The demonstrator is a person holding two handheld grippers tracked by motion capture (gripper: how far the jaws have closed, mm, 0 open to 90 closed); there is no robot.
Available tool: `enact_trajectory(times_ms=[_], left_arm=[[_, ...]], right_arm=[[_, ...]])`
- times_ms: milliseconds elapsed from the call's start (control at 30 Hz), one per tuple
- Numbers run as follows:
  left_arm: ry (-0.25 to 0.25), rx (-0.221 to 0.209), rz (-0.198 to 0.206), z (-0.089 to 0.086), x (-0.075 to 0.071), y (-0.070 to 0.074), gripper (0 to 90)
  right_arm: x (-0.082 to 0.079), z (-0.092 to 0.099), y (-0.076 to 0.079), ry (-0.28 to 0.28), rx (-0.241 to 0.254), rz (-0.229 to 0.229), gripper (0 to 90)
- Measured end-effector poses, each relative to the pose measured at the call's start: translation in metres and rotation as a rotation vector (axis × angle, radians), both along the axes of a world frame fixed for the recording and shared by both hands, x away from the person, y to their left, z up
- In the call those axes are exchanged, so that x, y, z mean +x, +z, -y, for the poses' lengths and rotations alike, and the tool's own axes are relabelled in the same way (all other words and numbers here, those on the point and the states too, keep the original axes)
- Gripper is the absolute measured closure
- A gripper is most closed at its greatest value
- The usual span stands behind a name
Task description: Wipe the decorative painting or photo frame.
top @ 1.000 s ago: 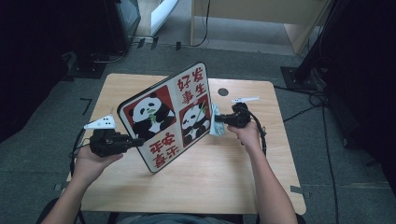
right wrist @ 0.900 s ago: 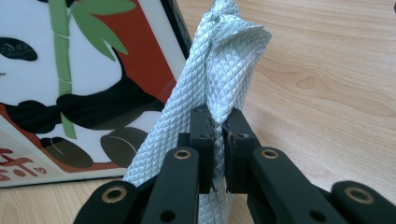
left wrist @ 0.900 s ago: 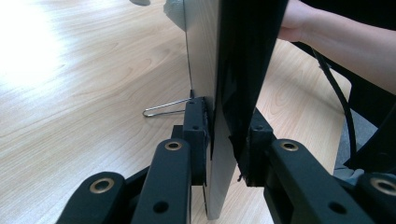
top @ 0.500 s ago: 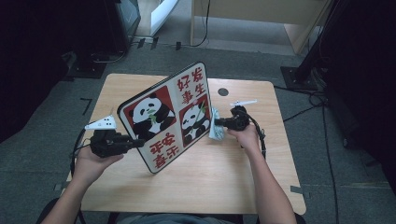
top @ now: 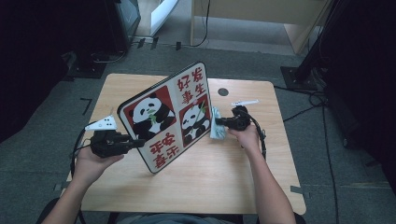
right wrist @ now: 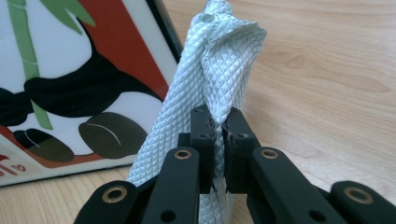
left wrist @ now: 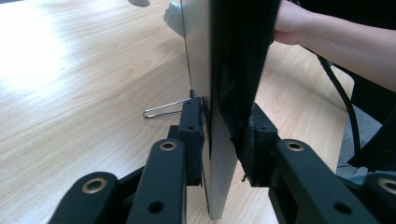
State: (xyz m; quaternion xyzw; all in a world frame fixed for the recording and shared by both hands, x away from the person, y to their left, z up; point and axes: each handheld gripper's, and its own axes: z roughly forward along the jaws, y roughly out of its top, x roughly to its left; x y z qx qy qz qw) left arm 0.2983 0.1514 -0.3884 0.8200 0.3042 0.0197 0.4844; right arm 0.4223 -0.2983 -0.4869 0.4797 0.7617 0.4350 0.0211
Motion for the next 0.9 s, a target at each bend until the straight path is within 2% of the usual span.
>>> enact_trajectory(times_ms=[233, 367, 500, 733, 900], left_arm=[[-0.001, -0.018, -0.004, -0.004, 0.0, 0.001, 66.5], [0.001, -0.016, -0.003, -0.006, 0.001, 0.001, 61.9], [-0.005, -0.015, -0.001, -0.006, 0.001, 0.001, 53.5], [-0.024, 0.008, 0.006, -0.005, 0.0, 0.0, 40.4], [-0.035, 0.037, 0.021, -0.008, -0.004, -0.002, 37.0]], right_arm=[[-0.002, 0.005, 0.007, -0.017, 0.006, 0.025, 85.0], [-0.005, 0.005, 0.013, -0.017, -0.011, 0.056, 85.0], [-0.009, 0.007, 0.021, -0.02, -0.015, 0.079, 85.0], [-0.015, 0.012, 0.028, -0.029, -0.026, 0.097, 85.0], [-0.019, 0.016, 0.033, -0.036, -0.023, 0.112, 84.9]])
